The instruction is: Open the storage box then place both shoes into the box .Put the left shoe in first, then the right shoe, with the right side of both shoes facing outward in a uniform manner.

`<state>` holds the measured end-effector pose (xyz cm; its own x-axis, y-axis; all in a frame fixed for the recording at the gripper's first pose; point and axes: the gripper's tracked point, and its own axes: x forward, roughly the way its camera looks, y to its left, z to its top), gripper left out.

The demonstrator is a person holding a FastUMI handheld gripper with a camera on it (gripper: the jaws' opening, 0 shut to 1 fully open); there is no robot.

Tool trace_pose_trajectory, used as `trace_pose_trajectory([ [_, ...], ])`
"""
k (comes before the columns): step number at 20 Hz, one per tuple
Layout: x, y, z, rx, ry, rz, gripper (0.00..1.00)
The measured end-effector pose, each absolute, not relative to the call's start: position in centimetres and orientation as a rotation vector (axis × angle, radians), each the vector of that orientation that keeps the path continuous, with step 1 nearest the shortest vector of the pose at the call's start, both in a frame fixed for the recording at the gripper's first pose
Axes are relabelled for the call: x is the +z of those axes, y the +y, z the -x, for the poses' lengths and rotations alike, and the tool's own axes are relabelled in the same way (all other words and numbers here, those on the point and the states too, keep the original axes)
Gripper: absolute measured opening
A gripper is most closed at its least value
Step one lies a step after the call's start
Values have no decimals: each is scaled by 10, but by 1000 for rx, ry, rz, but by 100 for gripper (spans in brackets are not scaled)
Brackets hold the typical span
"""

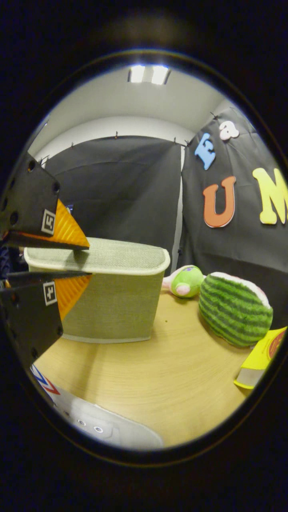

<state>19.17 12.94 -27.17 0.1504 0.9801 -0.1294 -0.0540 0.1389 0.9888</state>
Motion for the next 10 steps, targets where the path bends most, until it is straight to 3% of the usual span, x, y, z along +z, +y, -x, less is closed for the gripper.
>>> trace_pose_trajectory([
  [2,-258,118,-194,1036,1046,-1130,6],
  [7,-245,101,-178,995,962,-1143,5],
  [10,-214,99,-151,1062,902,-1182,5],
])
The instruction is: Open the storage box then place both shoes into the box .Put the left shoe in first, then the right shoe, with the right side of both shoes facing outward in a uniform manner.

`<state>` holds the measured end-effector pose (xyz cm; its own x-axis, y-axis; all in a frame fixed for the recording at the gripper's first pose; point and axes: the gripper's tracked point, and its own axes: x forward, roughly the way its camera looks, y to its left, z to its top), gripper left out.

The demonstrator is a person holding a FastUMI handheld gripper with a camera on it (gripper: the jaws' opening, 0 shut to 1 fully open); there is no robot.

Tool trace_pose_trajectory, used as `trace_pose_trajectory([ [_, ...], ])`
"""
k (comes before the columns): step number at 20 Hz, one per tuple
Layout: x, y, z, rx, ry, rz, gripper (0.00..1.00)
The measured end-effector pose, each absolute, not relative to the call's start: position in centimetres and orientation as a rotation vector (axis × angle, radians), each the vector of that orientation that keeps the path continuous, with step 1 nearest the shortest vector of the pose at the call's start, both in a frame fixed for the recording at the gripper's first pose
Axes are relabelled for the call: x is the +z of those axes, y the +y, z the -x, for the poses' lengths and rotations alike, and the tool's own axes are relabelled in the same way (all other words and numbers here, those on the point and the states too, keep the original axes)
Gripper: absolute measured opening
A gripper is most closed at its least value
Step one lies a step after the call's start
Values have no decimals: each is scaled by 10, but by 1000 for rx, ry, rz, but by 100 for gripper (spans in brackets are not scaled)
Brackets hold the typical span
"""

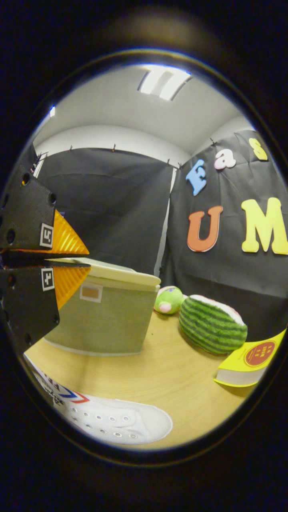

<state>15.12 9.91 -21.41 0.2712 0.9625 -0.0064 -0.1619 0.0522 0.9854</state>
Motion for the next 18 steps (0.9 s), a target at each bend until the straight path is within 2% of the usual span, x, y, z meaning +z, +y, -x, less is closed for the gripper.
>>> trace_pose_trajectory([
  [4,-206,114,-137,1086,910,-1074,5],
  [7,-224,104,-162,975,916,-1067,5],
  [8,-229,98,-166,952,926,-1068,9],
  [10,-239,95,-170,940,937,-1064,31],
  [12,-236,99,-172,974,941,-1090,65],
  [15,-259,112,-177,971,999,-1045,80],
  [18,-268,107,-188,946,1007,-1104,81],
])
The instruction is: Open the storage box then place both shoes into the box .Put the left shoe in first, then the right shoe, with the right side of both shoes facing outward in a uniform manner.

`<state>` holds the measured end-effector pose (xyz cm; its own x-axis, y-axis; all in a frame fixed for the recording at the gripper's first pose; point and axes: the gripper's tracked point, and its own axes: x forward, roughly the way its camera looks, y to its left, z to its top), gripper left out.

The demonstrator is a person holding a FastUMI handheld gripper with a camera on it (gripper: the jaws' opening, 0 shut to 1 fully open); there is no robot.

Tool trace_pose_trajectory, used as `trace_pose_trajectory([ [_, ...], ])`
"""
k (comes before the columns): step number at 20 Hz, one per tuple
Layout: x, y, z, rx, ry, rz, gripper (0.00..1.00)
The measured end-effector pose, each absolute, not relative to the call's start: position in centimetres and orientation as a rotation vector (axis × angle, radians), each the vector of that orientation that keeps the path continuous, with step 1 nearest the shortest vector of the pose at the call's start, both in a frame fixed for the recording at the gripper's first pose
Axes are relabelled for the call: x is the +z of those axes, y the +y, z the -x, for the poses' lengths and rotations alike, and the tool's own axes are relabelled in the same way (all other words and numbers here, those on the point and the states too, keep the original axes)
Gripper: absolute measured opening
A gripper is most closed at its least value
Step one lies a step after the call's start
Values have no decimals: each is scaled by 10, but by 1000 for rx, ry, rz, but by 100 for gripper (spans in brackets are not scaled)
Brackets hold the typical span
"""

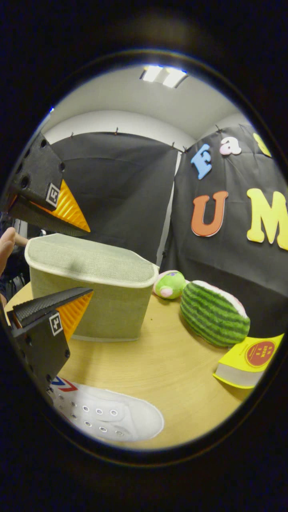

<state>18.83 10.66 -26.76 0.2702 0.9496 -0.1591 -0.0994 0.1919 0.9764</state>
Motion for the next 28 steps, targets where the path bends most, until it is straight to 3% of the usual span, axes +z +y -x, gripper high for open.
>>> trace_pose_trajectory([
  [2,-279,113,-188,951,1031,-1134,80],
  [5,-249,127,-160,1185,1046,-1248,80],
  [6,-243,130,-155,1231,1012,-1213,56],
  [8,-258,140,-162,1186,988,-1136,8],
  [12,-249,141,-164,1111,1011,-1149,5],
  [18,-190,161,-154,1113,933,-1016,5],
  [28,-103,250,-133,1074,876,-764,10],
])
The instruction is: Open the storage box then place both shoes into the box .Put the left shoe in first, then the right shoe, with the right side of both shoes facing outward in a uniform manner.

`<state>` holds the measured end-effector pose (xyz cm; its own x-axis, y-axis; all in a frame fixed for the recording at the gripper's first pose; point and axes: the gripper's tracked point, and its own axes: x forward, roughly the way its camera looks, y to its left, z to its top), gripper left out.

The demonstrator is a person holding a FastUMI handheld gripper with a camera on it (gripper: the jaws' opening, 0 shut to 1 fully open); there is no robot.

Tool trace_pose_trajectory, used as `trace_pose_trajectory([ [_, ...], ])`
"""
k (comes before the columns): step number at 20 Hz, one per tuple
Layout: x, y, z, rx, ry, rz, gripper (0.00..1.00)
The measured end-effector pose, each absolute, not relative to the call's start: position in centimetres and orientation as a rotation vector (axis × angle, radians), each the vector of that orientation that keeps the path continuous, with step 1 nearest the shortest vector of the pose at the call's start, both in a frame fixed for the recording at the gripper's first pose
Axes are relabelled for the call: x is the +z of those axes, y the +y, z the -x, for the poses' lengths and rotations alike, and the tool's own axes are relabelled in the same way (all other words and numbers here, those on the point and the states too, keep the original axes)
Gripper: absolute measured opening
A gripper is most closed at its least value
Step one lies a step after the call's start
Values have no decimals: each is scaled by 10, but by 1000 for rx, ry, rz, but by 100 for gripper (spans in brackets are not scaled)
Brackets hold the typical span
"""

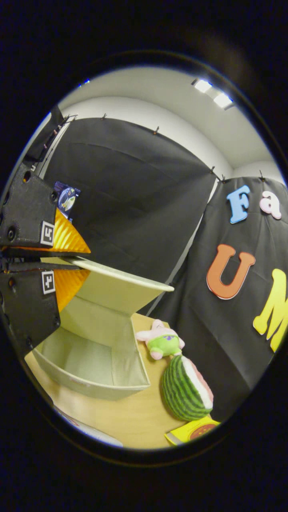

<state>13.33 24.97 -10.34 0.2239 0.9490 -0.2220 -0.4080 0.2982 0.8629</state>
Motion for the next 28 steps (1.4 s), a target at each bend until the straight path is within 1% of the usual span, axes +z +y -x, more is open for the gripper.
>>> trace_pose_trajectory([
  [2,-93,272,-132,1061,870,-728,10],
  [5,-86,307,-130,1041,860,-667,13],
  [6,-86,321,-130,1034,859,-649,17],
  [7,-86,334,-125,1044,866,-626,19],
  [8,-87,345,-119,1065,877,-599,20],
  [9,-84,354,-109,1102,875,-565,24],
  [11,-88,366,-92,1163,836,-485,55],
  [13,-88,360,-85,1180,790,-403,86],
  [14,-94,355,-84,1150,777,-355,100],
  [17,-102,325,-82,1063,757,-243,100],
  [20,-106,286,-80,1010,732,-213,100],
  [25,-130,198,-85,883,734,-150,100],
  [28,-159,136,-99,742,759,-86,100],
])
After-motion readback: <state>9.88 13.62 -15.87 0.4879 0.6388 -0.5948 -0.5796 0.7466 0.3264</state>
